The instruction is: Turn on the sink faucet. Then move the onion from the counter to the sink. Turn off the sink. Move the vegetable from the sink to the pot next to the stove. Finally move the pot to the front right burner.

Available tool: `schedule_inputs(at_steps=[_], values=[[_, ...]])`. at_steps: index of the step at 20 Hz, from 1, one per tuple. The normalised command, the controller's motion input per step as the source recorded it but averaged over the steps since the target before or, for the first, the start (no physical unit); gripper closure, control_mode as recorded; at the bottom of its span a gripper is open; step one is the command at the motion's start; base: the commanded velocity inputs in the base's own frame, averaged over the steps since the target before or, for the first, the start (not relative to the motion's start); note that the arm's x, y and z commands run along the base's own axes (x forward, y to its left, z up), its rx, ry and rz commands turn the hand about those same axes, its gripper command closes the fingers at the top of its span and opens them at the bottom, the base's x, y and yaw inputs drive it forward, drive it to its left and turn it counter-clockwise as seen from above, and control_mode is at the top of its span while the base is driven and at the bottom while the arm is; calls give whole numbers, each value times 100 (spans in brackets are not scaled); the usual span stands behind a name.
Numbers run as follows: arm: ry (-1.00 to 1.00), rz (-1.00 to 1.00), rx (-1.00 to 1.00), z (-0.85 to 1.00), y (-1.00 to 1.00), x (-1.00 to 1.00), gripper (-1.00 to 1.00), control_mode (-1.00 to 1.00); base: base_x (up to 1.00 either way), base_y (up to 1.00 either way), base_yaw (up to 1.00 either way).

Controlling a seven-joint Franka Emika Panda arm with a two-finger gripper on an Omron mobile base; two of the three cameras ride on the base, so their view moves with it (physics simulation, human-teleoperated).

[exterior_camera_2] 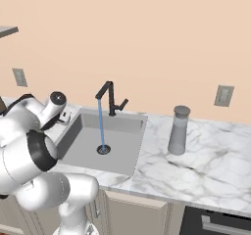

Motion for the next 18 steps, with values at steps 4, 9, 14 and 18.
schedule_inputs(at_steps=[4, 9, 14, 18], values=[[4, 0, -8, -24, 41, 0, -100, -100, 0, 0, 0], [3, 0, -7, -23, 17, 0, -100, -100, 0, 0, 0], [3, 0, -8, -19, 23, 0, -100, -100, 0, 0, 0], [6, 0, -10, -28, 18, 0, -100, -100, 0, 0, 0]])
